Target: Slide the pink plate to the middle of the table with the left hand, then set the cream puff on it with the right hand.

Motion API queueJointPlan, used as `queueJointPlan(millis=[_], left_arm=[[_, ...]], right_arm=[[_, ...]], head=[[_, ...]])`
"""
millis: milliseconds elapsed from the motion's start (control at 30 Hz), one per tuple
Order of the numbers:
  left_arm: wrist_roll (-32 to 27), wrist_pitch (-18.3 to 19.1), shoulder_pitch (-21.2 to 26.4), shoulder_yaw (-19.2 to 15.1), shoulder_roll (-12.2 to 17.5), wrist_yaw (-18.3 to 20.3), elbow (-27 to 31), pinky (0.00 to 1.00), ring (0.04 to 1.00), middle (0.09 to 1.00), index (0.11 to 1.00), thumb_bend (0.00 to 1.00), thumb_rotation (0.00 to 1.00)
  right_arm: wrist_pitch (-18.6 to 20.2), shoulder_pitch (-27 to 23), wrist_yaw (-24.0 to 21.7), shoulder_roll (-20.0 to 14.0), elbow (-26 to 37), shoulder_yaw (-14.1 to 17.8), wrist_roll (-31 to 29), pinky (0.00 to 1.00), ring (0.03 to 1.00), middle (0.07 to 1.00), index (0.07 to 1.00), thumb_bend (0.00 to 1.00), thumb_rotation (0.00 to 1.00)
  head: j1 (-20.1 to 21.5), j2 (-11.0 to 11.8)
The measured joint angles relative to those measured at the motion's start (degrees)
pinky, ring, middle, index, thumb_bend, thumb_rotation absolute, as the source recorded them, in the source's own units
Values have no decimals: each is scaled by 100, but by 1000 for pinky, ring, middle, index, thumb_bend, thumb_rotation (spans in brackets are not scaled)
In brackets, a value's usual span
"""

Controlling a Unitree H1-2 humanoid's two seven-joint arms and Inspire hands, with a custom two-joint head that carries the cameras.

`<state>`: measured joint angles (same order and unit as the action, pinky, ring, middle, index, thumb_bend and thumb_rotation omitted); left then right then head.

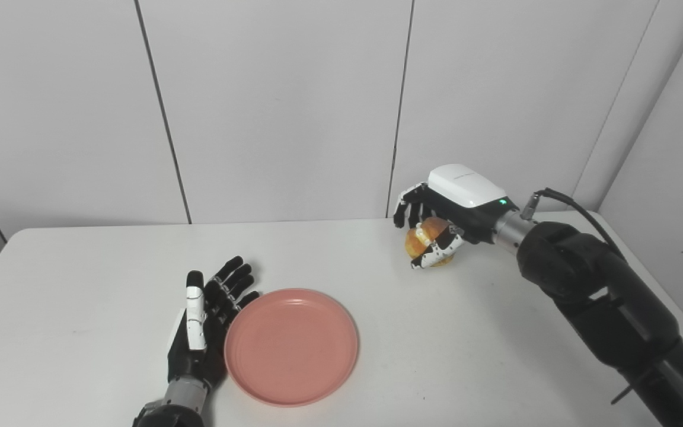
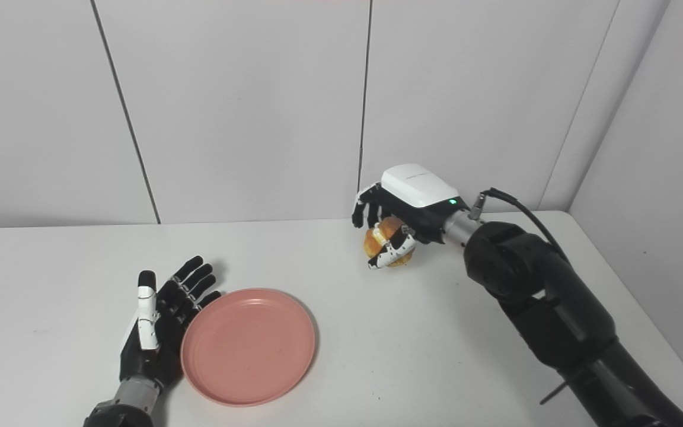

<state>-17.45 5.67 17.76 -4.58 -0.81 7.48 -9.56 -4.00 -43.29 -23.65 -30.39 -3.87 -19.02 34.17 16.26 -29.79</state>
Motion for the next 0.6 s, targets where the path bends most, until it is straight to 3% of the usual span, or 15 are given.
queueJointPlan(millis=[167,200,300,600], left_arm=[[88,19,-35,35,-109,-142,70,827,844,816,754,732,999],[118,25,-44,44,-136,-189,90,814,834,809,750,726,1000],[216,132,-73,96,-256,-341,203,781,822,803,734,714,1000],[444,218,-109,293,-550,-498,264,798,821,799,732,695,1000]], right_arm=[[-155,-33,-109,66,122,-29,-16,288,381,448,523,517,0],[-159,-35,-113,65,148,-28,-11,321,401,472,514,518,0],[-180,-35,-153,77,243,-29,-11,371,425,503,498,519,0],[-277,-33,-370,239,550,-98,-102,309,401,483,518,517,0]], head=[[-465,17],[-684,18],[-825,18],[-1415,-18]])
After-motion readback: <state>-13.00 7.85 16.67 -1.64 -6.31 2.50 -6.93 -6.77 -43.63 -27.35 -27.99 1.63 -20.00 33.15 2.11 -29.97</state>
